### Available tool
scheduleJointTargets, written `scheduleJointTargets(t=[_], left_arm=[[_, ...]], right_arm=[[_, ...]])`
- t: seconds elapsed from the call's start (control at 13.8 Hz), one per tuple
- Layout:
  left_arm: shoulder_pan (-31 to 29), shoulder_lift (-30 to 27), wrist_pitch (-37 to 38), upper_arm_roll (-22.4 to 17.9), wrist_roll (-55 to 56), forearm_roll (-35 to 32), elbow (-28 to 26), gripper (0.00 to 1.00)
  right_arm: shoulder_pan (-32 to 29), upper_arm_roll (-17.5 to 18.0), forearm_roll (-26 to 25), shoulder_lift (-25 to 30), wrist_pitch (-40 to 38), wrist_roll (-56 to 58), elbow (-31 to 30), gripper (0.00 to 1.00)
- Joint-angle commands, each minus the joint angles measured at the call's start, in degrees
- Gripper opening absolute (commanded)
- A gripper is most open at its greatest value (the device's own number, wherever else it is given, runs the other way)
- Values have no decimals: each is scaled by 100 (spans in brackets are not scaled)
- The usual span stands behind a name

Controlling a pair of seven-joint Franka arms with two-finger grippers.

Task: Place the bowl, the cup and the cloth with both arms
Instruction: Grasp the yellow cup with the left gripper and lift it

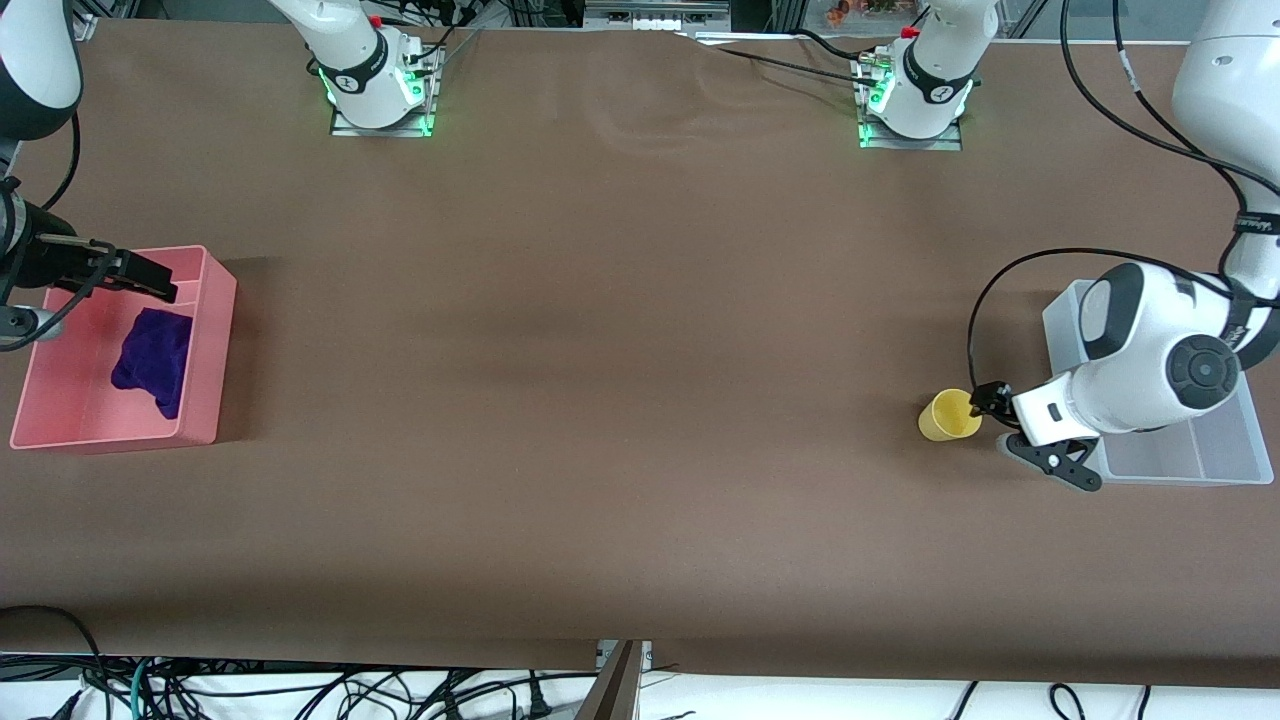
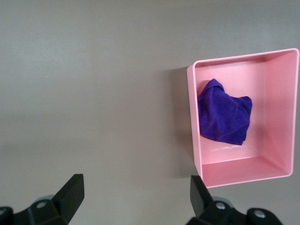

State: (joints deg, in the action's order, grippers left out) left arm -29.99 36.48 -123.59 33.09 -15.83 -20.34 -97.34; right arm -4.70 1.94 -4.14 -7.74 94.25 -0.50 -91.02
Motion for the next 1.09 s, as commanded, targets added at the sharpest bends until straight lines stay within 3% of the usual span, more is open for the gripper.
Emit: scheduleJointTargets(t=[0.0, 0.15, 0.22, 0.29, 0.36, 0.44, 0.51, 0.87, 1.02], left_arm=[[-6, 156, -367, 5, 212, -199, -136, 100], [-24, 306, -438, 5, 203, -260, -136, 98], [2, 403, -438, -4, 203, -252, -136, 88], [2, 456, -438, 5, 203, -260, -136, 67], [11, 465, -438, -4, 221, -252, -136, 33], [11, 465, -430, -4, 230, -251, -128, 10], [11, 465, -430, -4, 221, -251, -127, 0], [-6, 430, -324, 5, 194, -251, -75, 0], [-6, 308, 139, 57, 203, -243, -5, 0]], right_arm=[[-23, 43, -272, 35, -152, 67, 84, 100], [-23, 26, -272, 44, -64, 41, 294, 100], [-31, 17, -237, 131, -21, 59, 348, 100], [-31, 8, -246, 280, -38, 67, 339, 100], [-75, -1, -237, 273, -81, 67, 339, 100], [-84, -27, -228, 212, -56, 146, 357, 100], [-67, -10, -237, 176, -142, 251, 426, 100], [-40, 17, 211, 211, -310, 199, 436, 100], [-40, 26, 194, 194, -389, 225, 436, 100]])
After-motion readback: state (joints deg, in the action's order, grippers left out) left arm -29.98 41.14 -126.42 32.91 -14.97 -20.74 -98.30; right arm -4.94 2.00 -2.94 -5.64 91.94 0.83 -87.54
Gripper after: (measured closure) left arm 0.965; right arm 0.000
